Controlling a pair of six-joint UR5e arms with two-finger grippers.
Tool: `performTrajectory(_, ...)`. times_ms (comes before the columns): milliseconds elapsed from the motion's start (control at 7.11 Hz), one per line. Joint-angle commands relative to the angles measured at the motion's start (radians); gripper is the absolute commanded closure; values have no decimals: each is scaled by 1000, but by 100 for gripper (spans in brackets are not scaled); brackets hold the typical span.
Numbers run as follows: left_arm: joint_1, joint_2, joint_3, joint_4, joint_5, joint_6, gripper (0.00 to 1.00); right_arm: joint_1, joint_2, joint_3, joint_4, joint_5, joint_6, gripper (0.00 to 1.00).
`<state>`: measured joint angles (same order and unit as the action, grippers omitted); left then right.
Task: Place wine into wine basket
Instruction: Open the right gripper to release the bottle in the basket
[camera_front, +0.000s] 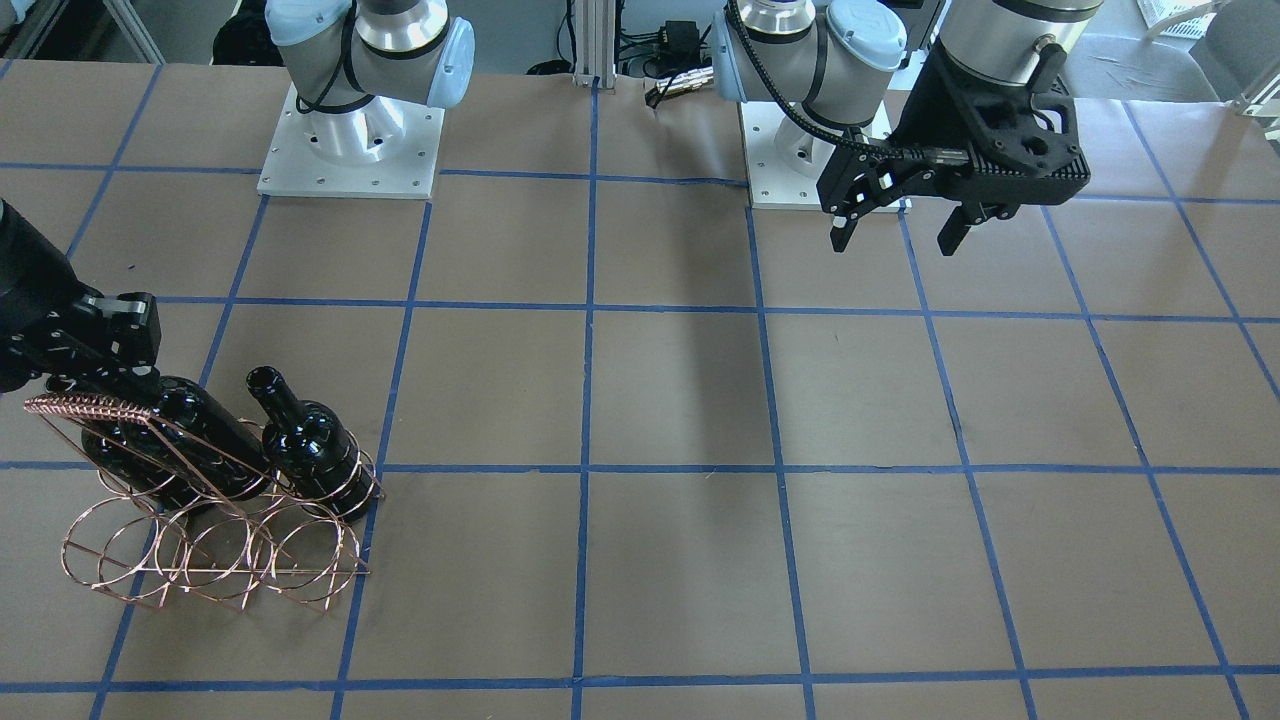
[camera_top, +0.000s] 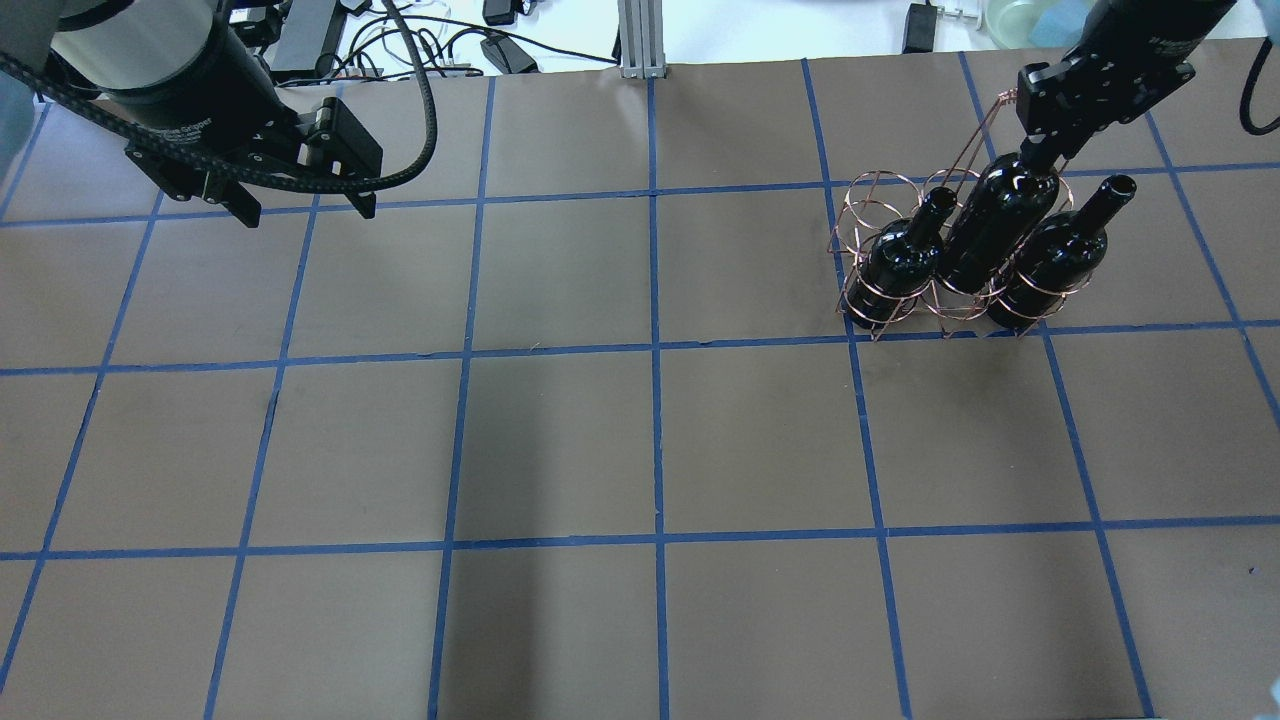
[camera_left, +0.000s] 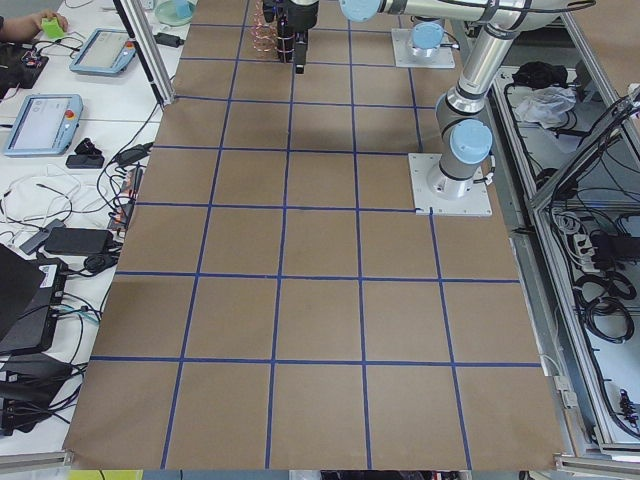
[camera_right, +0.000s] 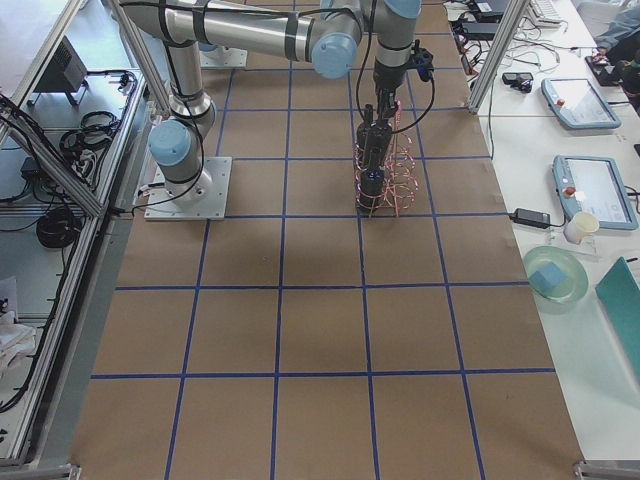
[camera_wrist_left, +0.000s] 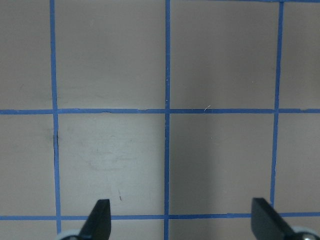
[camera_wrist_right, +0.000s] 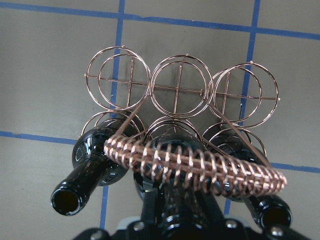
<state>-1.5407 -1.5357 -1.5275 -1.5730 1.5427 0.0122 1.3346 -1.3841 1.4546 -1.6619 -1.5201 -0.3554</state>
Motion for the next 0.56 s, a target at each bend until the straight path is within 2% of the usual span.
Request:
performTrajectory(0, 1, 0, 0, -2, 0, 2, 0, 0, 10, 56, -51, 1, -1, 100)
performTrajectory(422, 1, 0, -2, -2, 7, 5, 0, 0, 33, 86, -93, 0, -1, 100)
